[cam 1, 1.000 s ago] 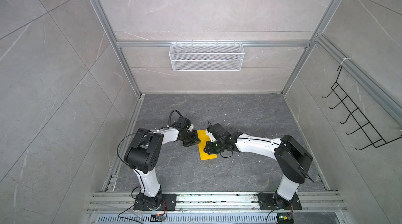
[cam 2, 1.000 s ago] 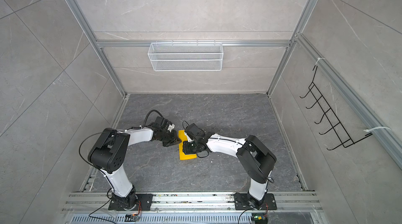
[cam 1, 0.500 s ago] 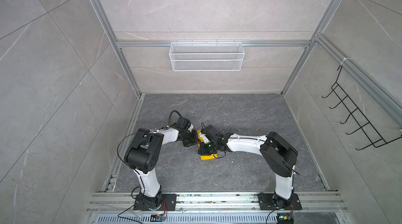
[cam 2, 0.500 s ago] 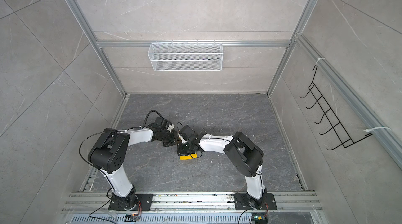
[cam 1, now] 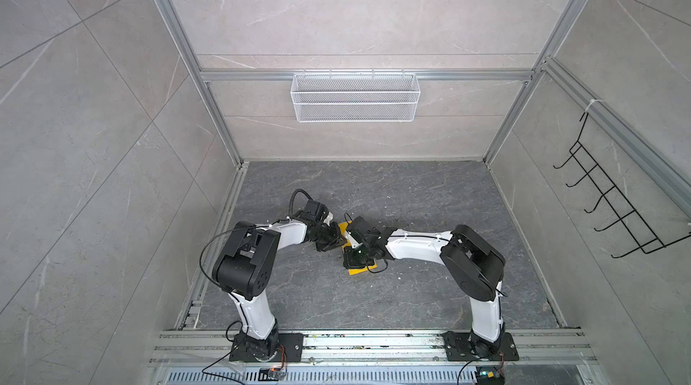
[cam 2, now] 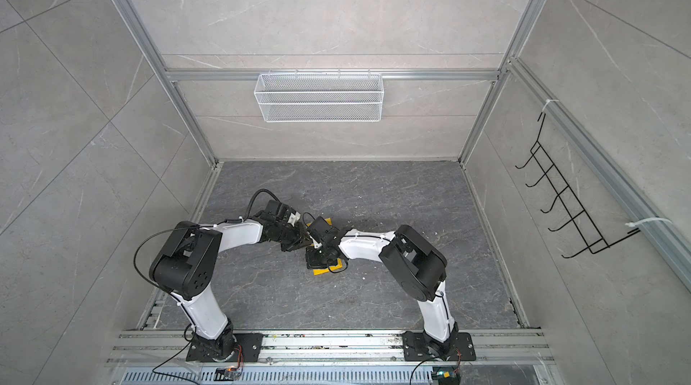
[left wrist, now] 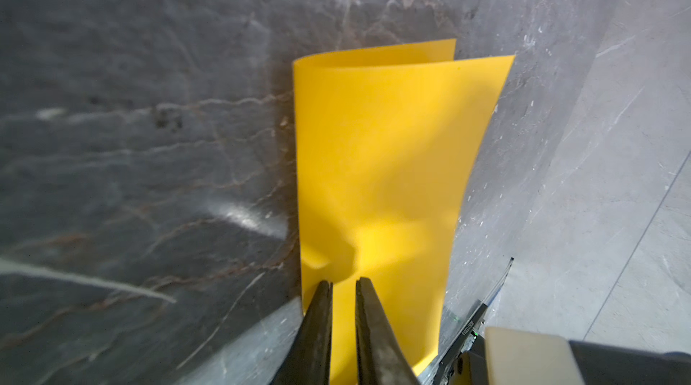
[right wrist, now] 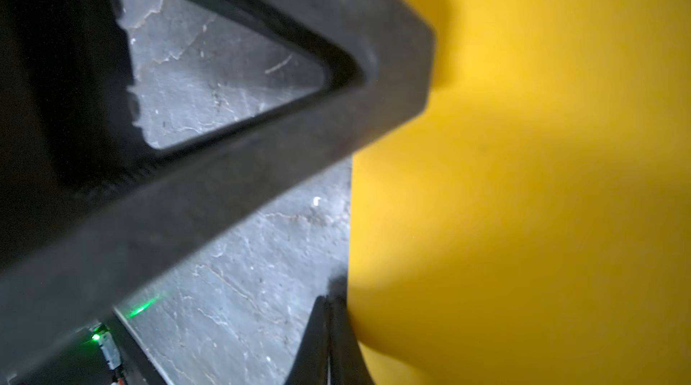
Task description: Fold a paper plane with a square sheet of paper (pick it up from the middle)
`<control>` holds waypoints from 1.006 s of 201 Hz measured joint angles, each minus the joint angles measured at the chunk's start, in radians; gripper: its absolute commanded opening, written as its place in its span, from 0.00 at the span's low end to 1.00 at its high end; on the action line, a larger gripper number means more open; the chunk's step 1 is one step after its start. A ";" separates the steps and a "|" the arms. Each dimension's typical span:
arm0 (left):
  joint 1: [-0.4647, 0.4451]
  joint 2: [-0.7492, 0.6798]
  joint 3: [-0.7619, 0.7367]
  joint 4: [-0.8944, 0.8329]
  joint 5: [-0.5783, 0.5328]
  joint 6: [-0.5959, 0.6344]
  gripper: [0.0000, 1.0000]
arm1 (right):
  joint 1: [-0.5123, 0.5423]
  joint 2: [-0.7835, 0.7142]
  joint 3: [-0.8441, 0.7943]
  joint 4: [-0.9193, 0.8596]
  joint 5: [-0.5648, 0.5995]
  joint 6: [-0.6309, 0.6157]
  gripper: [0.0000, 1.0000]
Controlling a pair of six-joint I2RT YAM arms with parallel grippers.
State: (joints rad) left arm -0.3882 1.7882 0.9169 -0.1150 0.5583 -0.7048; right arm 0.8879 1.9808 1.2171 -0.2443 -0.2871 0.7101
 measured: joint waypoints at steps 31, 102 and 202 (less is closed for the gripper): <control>0.000 0.002 0.005 0.000 0.003 0.002 0.17 | -0.012 -0.032 -0.032 -0.021 0.023 -0.003 0.09; 0.000 0.051 0.048 0.005 0.021 0.013 0.16 | -0.027 -0.051 -0.041 -0.011 -0.004 0.010 0.09; 0.000 0.068 0.068 -0.022 0.019 0.024 0.14 | -0.098 0.002 0.058 0.024 -0.076 0.062 0.09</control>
State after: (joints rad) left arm -0.3882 1.8561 0.9848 -0.1371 0.5770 -0.6804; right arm 0.7902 1.9827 1.2751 -0.2203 -0.3630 0.7719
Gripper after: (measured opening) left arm 0.142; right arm 0.090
